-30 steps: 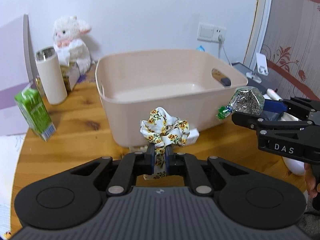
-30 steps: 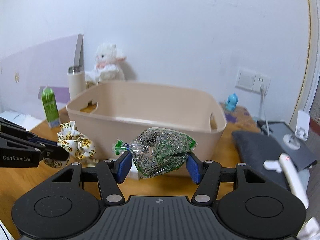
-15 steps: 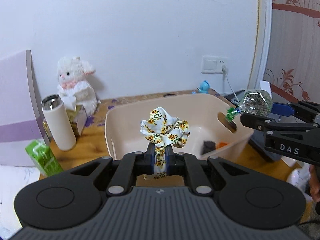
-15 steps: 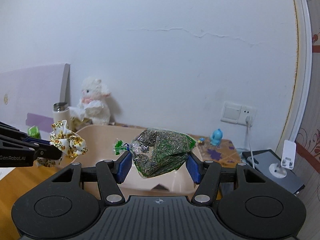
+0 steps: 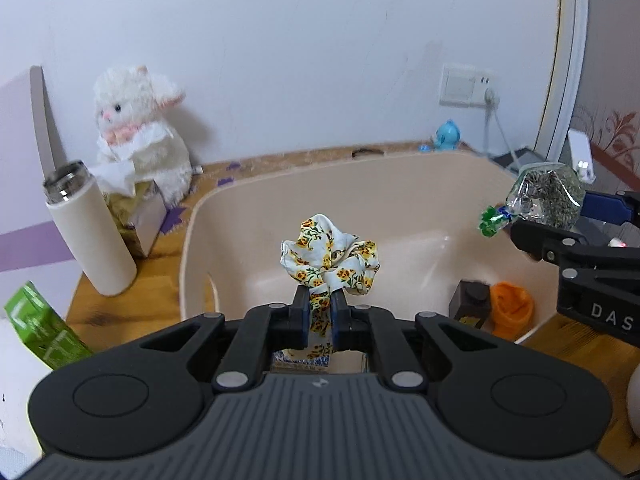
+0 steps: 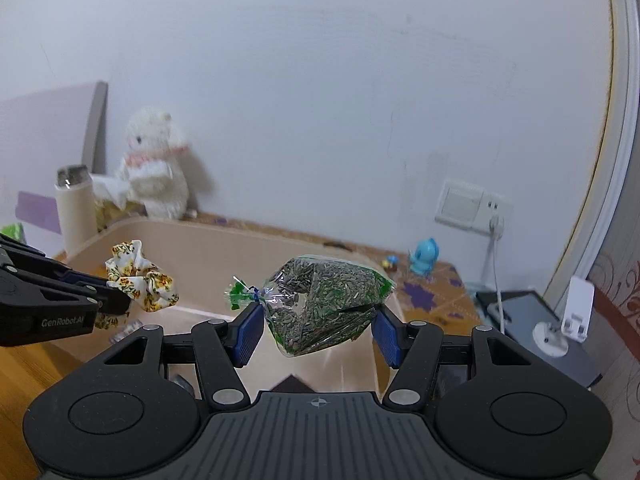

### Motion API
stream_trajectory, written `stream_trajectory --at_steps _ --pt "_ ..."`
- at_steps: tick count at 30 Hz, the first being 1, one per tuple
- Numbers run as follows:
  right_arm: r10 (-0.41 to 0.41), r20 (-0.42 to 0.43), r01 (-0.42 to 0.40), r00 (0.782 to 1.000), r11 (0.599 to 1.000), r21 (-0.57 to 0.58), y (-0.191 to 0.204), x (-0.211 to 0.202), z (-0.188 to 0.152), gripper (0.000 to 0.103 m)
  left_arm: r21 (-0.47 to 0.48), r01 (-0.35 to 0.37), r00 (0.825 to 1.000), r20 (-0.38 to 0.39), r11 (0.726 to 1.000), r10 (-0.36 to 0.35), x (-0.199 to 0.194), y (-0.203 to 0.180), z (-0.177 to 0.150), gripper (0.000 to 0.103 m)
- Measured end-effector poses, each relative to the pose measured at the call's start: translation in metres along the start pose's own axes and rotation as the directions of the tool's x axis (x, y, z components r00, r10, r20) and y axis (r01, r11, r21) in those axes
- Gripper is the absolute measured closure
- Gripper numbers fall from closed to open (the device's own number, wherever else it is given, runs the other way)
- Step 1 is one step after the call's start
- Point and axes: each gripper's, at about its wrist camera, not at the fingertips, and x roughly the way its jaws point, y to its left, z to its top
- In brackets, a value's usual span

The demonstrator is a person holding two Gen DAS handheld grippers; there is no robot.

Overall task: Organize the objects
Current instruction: 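Lift scrunchie with left gripper while right gripper carries herb bag over basket, then open both grippers to drop scrunchie and herb bag into basket, then grasp beige hair clip with left gripper while right gripper grasps white small box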

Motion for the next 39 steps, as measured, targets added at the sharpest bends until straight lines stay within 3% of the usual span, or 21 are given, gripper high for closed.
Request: stream_trajectory --at_steps 7,8,9,11,14,21,30,39 --pt "0.012 -0.094 -0.011 0.995 1.000 0.007 0.004 0.024 -0.006 0.044 0.008 -0.044 0.996 -0.076 0.999 0.044 0.024 -0.001 -0.006 0.087" --pt "0.009 -0.097 -0.008 0.995 1.000 0.008 0.004 0.023 -0.007 0.037 0.004 -0.041 0.996 -0.076 0.999 0.041 0.022 0.000 -0.006 0.077" --pt "0.011 -0.094 -0.010 0.996 1.000 0.010 0.004 0.022 -0.008 0.035 0.005 -0.039 0.996 -0.074 0.999 0.039 0.020 0.000 -0.006 0.070" --pt "0.009 -0.086 -0.007 0.996 1.000 0.018 0.003 0.017 -0.009 0.030 0.013 -0.042 0.998 -0.053 0.999 0.043 0.011 -0.001 -0.005 0.047" --pt "0.014 -0.058 -0.012 0.998 0.999 0.037 -0.001 0.004 -0.008 0.025 0.022 -0.065 0.998 -0.011 0.998 0.065 -0.008 -0.003 -0.003 0.025" --pt "0.017 0.013 -0.018 1.000 0.999 0.043 -0.003 -0.039 -0.010 0.000 0.071 -0.088 0.996 0.035 0.994 0.086 -0.050 -0.008 -0.008 0.014" --pt "0.039 -0.026 -0.039 0.999 0.999 -0.001 0.010 -0.060 -0.037 0.000 0.059 -0.075 0.997 -0.003 0.995 0.076 -0.079 -0.003 -0.042 0.013" --pt "0.066 -0.136 -0.068 0.989 0.998 -0.012 0.032 -0.033 -0.080 0.000 0.025 -0.084 0.989 -0.122 0.996 0.087 -0.050 0.012 -0.082 0.013"
